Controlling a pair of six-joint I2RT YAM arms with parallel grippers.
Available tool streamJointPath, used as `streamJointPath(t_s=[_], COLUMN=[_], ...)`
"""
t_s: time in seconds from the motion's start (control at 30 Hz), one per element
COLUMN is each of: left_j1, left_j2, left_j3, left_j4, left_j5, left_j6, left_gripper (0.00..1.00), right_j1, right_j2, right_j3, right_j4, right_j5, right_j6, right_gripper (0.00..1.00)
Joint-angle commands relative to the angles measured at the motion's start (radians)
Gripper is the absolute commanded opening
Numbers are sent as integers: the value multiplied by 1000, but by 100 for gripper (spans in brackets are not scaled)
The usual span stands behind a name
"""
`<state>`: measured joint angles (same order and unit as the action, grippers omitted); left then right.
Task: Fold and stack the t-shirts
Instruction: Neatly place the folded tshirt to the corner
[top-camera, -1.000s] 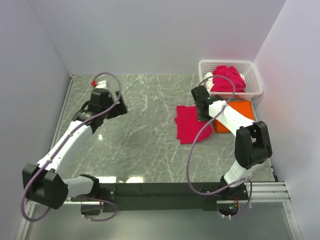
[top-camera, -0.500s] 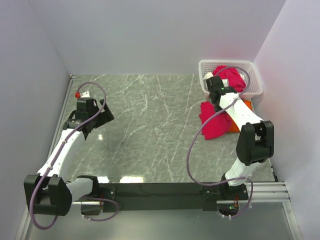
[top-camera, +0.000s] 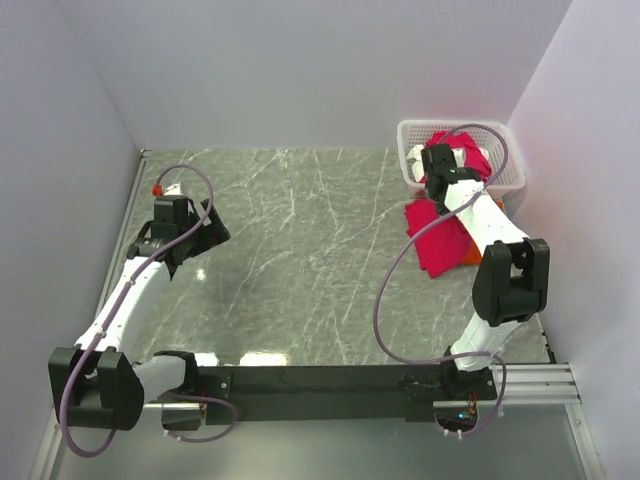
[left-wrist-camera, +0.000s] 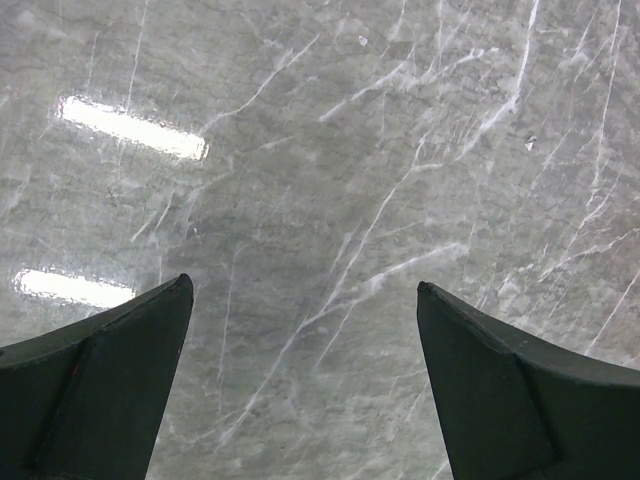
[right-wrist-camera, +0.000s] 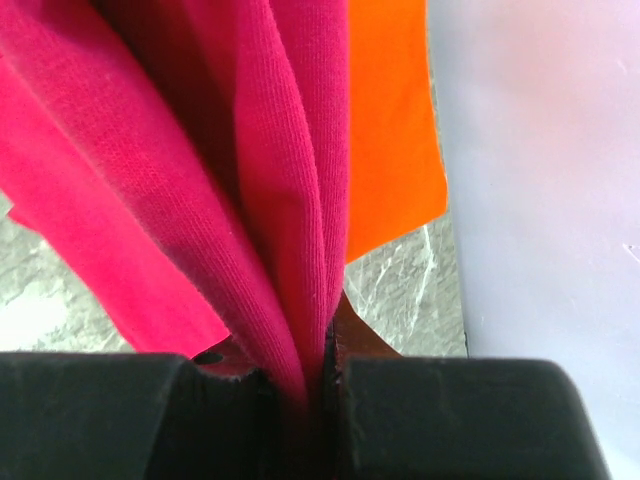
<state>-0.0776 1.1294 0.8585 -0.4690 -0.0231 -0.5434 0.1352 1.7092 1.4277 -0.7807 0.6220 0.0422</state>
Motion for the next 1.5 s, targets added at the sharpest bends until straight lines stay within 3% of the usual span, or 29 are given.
streamJointPath(t_s=[0.0,0.57,1.1,1.13,1.2,1.23,1.3,1.47], left_j1=[6,6,6,6,6,6,6,6], left_j2=[3,36,67,67,67,67,66,63], left_j3=[1,-3,-4,-4,-3,-4,-4,-6], left_j4=[32,36,38,38,38,38,38,38], left_j5=[15,54,55,57,57,57,57,51], left_j6=[3,7,13,13,13,13,14,13], left_gripper=[99,99,99,99,100,99,99,100], right_j1=[-41,-272,-358,-362,-367,-368,-370,-387], right_j2=[18,69,208,216,225,225,215,168], right_j3=[36,-84,-67,-62,-53,-46,-39,2], right_j4=[54,256,285,279,252,245,226,155], right_j5=[32,-120,-61,-51,-18,-2,47,145], right_j6=[2,54,128,146,168,189,214,323], right_gripper=[0,0,11,24,37,51,64,66])
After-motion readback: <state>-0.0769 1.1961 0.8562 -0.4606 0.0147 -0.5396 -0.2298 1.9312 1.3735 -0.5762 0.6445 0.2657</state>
